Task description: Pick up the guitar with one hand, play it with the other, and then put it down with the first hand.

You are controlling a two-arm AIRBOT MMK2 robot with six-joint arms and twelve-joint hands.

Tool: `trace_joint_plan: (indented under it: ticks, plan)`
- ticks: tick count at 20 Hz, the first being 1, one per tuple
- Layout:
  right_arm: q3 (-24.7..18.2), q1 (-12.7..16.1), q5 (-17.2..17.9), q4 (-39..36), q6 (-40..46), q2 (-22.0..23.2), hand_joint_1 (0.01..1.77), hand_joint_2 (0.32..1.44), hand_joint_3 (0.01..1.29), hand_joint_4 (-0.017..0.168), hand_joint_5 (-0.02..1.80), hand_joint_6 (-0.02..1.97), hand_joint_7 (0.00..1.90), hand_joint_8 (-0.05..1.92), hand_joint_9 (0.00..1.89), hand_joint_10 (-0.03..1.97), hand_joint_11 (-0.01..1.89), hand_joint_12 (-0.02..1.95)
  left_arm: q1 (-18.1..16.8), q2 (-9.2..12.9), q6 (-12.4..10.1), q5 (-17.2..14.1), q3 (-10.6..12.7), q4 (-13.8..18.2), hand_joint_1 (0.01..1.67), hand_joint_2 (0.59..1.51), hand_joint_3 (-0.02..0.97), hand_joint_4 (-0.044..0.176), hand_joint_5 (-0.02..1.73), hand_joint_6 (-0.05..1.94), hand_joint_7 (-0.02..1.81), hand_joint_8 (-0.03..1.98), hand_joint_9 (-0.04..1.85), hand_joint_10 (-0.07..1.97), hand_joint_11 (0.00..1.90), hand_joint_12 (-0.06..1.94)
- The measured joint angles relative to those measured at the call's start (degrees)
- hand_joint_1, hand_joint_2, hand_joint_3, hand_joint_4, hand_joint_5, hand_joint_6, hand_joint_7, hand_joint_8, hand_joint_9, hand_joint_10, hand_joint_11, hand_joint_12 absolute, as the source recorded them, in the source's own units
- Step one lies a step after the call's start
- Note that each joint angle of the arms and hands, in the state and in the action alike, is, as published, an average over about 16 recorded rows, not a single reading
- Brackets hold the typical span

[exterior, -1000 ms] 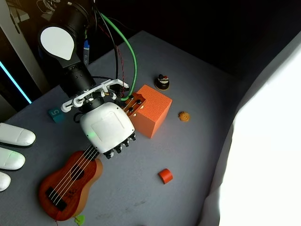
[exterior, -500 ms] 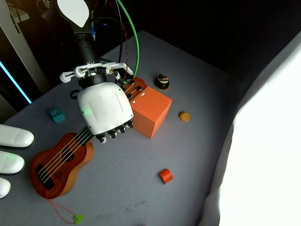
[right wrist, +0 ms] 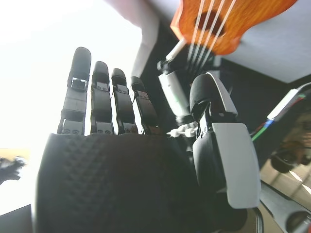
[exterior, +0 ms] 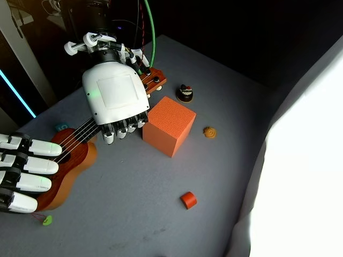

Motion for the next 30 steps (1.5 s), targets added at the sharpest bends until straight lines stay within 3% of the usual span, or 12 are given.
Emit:
trace_joint_plan:
  ticks: [5,10,21,30]
  plan:
    - [0.0,-0.5,1.1,-12.9,10.5,0.1,0.40,1.31,0.02,0.004,0.05,0.04,0.07,0.01,0.04,0.21,0.02,0.74,-0.4,1.0,0.3,-0.1,-1.6,-0.1,1.49,1.079,-0.015,0.022,1.22,1.89,1.29,1.98,1.37,1.91,1.40,1.90]
    - [-0.1,-1.9,2.1,-19.3,15.2,0.0,0.40,1.31,0.02,0.004,0.05,0.04,0.07,0.01,0.03,0.21,0.02,0.74,-0.4,1.1,0.5,-0.2,-2.5,0.2,1.49,1.079,-0.015,0.014,1.22,1.89,1.29,1.98,1.37,1.91,1.40,1.90]
    - [-0.6,-6.3,0.6,-19.9,13.6,-0.1,0.41,1.31,0.02,0.003,0.04,0.04,0.07,0.01,0.03,0.21,0.02,0.76,-0.3,0.9,0.5,-0.3,-2.8,0.9,1.49,1.079,-0.015,-0.003,1.21,1.89,1.28,1.98,1.36,1.91,1.39,1.90]
    - [-1.7,-8.0,-0.2,-20.2,12.4,0.3,0.40,1.31,0.02,-0.003,0.04,0.02,0.08,0.01,0.03,0.20,0.02,0.78,-0.3,0.8,0.6,-0.3,-2.7,1.0,1.49,1.079,-0.015,-0.006,1.21,1.88,1.28,1.98,1.37,1.91,1.39,1.90]
